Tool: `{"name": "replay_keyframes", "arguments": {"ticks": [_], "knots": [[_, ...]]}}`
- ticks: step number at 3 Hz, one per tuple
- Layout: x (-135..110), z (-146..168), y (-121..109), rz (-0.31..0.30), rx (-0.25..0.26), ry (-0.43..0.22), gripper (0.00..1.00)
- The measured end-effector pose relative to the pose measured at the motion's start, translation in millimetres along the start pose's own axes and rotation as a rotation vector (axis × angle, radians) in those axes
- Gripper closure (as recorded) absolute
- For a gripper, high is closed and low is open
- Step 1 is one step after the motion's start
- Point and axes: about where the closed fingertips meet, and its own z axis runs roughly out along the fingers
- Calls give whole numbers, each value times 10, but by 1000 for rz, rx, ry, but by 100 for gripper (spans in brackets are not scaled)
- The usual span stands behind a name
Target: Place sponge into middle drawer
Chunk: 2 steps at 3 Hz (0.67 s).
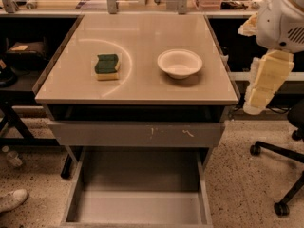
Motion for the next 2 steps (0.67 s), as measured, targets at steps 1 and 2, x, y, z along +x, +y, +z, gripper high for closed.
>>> {"name": "replay_keyframes", "arguments": {"ticks": [1, 2], "knots": [[-332, 113, -141, -71, -16, -32, 0], [-346, 125, -146, -69, -16, -41, 0]]}}
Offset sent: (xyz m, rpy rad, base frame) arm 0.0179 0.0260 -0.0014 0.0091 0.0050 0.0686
